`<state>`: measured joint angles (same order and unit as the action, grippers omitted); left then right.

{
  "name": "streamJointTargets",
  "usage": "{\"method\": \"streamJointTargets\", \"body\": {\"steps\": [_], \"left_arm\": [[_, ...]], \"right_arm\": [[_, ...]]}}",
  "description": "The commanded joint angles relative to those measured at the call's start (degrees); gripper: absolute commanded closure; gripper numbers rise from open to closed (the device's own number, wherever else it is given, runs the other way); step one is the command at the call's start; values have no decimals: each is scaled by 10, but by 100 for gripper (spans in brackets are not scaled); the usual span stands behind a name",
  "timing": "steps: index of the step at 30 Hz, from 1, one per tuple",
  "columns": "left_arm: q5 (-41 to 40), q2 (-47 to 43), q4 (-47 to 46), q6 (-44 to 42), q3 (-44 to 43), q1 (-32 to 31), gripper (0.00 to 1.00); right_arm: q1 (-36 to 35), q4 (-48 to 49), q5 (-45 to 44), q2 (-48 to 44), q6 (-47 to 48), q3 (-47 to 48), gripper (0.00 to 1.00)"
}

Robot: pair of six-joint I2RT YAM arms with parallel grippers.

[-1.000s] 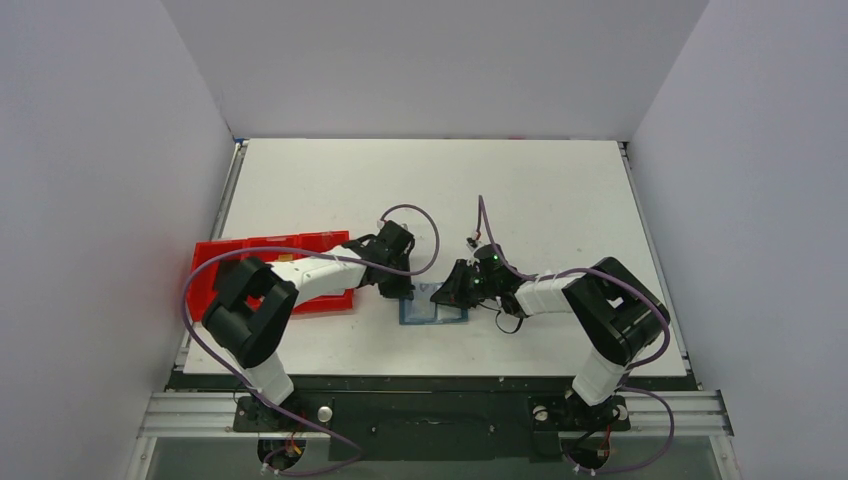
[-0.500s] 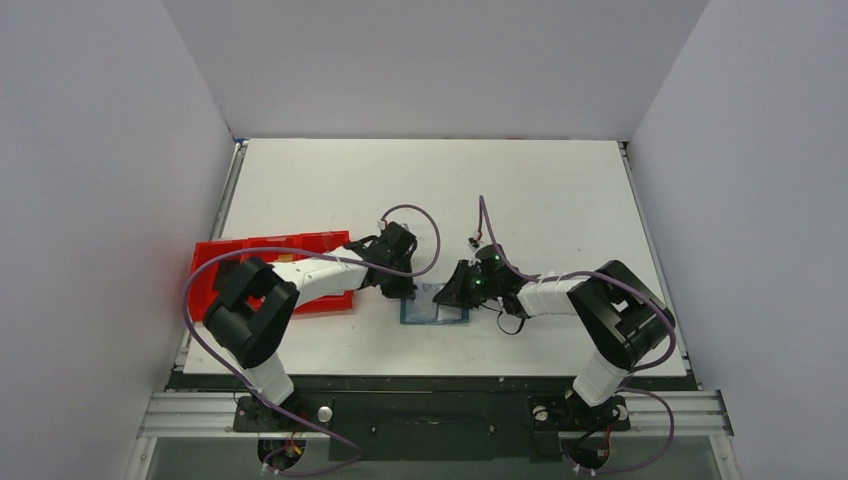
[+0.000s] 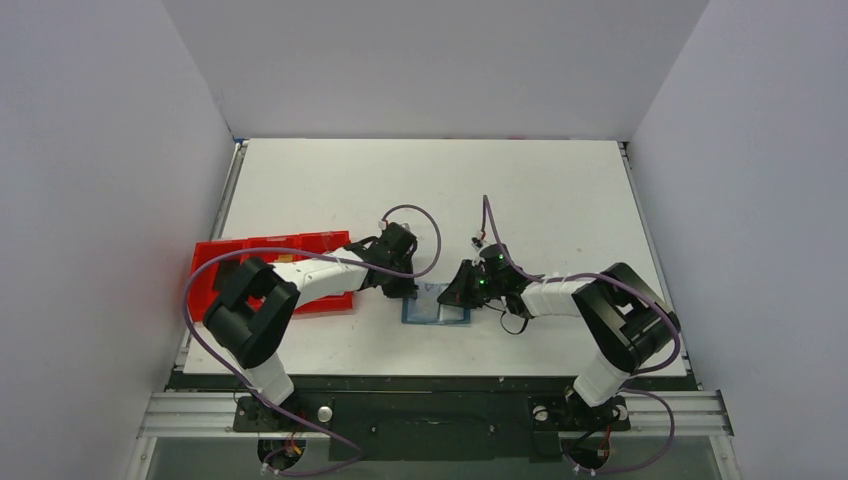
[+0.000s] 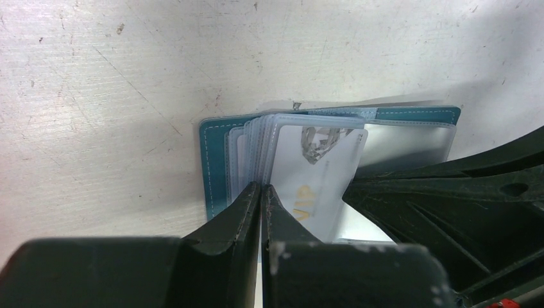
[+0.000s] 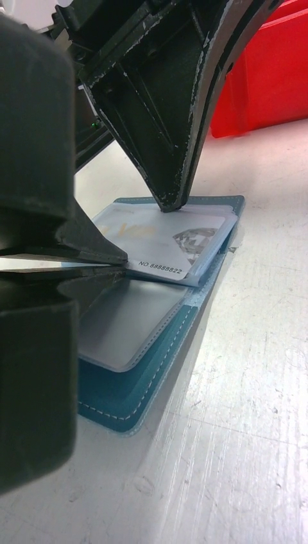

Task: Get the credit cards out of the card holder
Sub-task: Remove the credit card from the card holder.

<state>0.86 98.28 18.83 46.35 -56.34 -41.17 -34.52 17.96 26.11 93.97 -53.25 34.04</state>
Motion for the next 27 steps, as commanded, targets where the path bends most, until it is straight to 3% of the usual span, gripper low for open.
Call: {"method": "streamJointTargets", "body": {"steps": [1,21,27], "left_arm": [[-12,35,32,-1,32,-8,100],[13,41,8,9,42,-14,100],[20,33,-3,14,52,-18,100]], "right_arm": [[2,57,37,13,-20,3,100],[-3,140,66,59,-78,2,92],[-3,152,63,65,-87,2,96]]}}
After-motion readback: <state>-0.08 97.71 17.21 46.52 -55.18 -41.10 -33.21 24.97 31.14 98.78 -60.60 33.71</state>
